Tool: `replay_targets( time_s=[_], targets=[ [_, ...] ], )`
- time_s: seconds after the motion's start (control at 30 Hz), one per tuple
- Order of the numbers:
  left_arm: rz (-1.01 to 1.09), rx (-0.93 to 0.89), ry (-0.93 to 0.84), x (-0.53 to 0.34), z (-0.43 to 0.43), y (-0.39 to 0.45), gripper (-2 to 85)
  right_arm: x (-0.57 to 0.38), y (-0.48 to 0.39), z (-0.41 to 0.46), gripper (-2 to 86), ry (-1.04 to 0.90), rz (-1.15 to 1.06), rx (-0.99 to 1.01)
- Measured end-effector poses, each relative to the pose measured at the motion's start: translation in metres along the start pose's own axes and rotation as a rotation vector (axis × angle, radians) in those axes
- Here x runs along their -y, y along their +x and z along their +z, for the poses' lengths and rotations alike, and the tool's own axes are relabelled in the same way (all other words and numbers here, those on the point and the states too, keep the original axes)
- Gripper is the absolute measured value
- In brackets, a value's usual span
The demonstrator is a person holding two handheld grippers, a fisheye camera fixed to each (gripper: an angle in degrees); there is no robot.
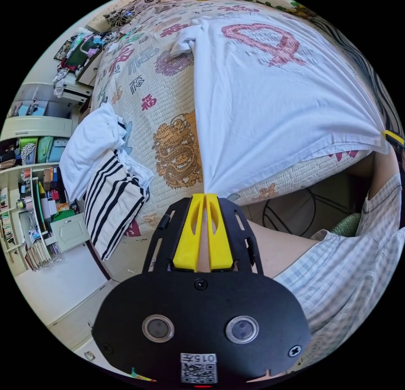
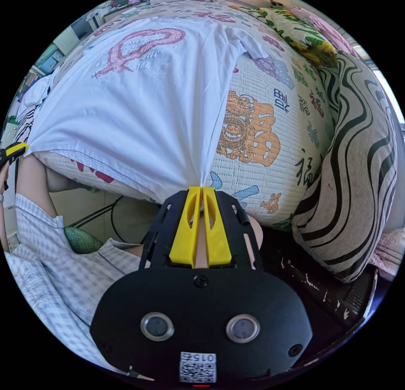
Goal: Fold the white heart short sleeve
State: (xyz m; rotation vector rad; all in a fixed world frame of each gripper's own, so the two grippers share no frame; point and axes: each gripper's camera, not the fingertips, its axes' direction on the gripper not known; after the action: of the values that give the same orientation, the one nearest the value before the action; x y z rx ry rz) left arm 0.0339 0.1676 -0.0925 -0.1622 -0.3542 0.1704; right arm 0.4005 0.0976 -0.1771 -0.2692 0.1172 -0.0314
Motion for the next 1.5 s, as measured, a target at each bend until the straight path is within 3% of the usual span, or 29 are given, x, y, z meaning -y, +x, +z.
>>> replay_targets(
  time_s=[0.27,0.53,0.63,0.77,1.07,1.23,1.37,1.5],
  targets=[
    [0.002,-0.022,-0.044,0.01,0.013,0.01,-0.1,-0.005,0.003,0.011,-1.0,-0.023,0.018,0.008],
    [-0.06,-0.085,0.031,0.005,-0.024,-0.006,-0.1,-0.017,0.036,-0.013,-0.9,0.021,0.04,0.094],
    [-0.026,-0.125,-0.029,0.017,-0.011,0.001,0.0,-0.011,0.041,-0.003,-0.9,-0.015,0.024,0.068],
    [-0.002,-0.097,-0.105,0.031,0.015,0.017,0.5,-0.001,0.042,0.03,-0.8,-0.098,0.011,0.064],
    [-0.043,-0.054,-0.054,0.039,-0.005,0.03,2.9,-0.02,0.067,0.034,1.6,-0.097,0.075,0.012],
    [-0.058,-0.09,0.036,0.057,-0.028,0.033,5.6,-0.02,0.083,0.023,3.1,0.003,0.111,0.06],
    [-0.056,-0.18,0.057,0.079,-0.025,0.037,5.9,-0.002,0.084,0.04,5.4,-0.023,0.096,0.119],
    [-0.064,-0.275,0.057,0.105,-0.014,0.044,3.7,0.01,0.087,0.061,1.4,-0.086,0.066,0.079]
  ],
)
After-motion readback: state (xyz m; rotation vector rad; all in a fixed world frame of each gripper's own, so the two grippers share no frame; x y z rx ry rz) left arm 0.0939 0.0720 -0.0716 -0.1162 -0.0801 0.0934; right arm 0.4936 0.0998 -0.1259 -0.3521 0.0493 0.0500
